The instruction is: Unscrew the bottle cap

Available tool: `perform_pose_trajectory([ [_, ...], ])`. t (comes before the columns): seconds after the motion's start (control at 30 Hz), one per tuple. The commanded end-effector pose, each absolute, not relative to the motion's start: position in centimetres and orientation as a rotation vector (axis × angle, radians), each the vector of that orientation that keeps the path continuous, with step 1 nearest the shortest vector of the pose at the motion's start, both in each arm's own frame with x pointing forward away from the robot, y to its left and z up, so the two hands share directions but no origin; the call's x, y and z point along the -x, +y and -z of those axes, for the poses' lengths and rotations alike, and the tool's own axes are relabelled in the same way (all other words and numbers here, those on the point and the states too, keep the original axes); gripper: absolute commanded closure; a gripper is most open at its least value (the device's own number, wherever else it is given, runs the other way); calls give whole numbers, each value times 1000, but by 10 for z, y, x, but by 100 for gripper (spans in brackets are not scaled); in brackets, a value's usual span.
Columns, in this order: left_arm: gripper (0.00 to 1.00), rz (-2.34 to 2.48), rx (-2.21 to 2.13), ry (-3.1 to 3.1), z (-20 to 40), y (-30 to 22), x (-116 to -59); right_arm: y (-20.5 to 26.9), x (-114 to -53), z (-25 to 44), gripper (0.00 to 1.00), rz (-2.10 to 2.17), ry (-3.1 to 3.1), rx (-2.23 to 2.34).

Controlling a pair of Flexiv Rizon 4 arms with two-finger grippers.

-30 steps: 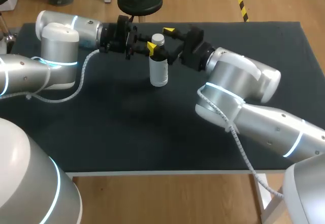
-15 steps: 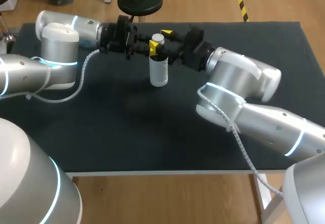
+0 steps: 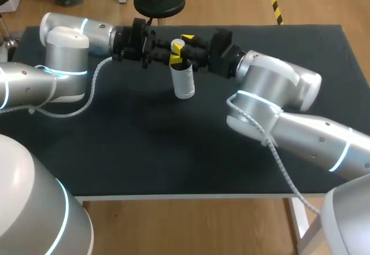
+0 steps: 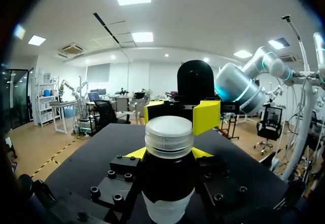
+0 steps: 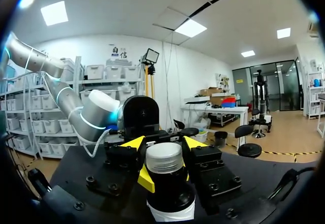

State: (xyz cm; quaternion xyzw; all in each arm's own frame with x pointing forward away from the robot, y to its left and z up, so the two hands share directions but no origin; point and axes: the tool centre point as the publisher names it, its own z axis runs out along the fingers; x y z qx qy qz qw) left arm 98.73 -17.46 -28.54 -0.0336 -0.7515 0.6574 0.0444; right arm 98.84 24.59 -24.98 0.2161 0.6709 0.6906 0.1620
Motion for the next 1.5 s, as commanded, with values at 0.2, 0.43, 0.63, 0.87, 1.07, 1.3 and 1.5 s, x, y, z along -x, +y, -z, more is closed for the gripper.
perform_pose_trajectory([
  [0.2,100,-2006,107,-2294,285,-176,-991,242,-991,253,100,-2035,1991,-548],
  [0.43,100,-2006,107,-2294,285,-176,-991,232,-998,260,100,-2117,2156,-454],
  [0.63,100,-2006,107,-2294,285,-176,-991,219,-1003,259,100,-2119,2287,-319],
  [0.87,100,-2006,107,-2294,285,-176,-991,211,-1010,254,100,-2186,2408,-31],
  [1.07,100,-2006,107,-2294,285,-176,-991,214,-1014,255,100,-2277,2452,211],
  [1.3,100,-2006,107,-2294,285,-176,-991,223,-1018,251,100,-2302,2523,472],
  [1.5,100,-2006,107,-2294,285,-176,-991,232,-1018,248,100,-2377,2540,732],
])
